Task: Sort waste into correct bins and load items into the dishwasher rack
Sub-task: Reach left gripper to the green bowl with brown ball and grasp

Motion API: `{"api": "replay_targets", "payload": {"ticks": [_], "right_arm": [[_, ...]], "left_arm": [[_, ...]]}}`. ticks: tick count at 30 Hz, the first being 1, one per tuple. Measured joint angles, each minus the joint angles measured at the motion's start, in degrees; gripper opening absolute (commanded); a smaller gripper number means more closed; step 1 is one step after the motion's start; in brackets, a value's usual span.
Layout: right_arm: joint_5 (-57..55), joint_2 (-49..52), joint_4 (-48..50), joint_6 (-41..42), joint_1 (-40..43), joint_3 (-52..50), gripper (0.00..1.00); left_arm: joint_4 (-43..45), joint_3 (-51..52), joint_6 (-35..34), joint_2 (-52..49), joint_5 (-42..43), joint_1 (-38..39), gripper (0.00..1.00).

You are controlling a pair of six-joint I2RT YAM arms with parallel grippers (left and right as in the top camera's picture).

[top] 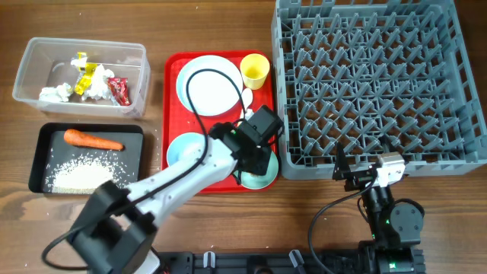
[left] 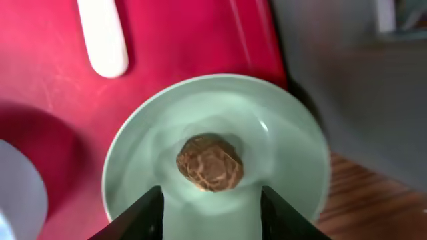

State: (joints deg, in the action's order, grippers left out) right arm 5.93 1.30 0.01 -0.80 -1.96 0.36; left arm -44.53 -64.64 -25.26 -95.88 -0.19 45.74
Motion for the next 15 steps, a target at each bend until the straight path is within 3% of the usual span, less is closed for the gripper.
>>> {"api": "replay_targets", "payload": {"ticks": [9,15], "right_arm": [[0.0,0.0,0.0,0.0,0.0,0.0,1.00],[0.0,0.0,0.0,0.0,0.0,0.0,1.00]], "left_arm": [[2.2,0.1,-1.7,-7.2,0.0,0.0,0.58],[2.8,0.2,-1.8,-9.0,0.0,0.0,0.31]]}}
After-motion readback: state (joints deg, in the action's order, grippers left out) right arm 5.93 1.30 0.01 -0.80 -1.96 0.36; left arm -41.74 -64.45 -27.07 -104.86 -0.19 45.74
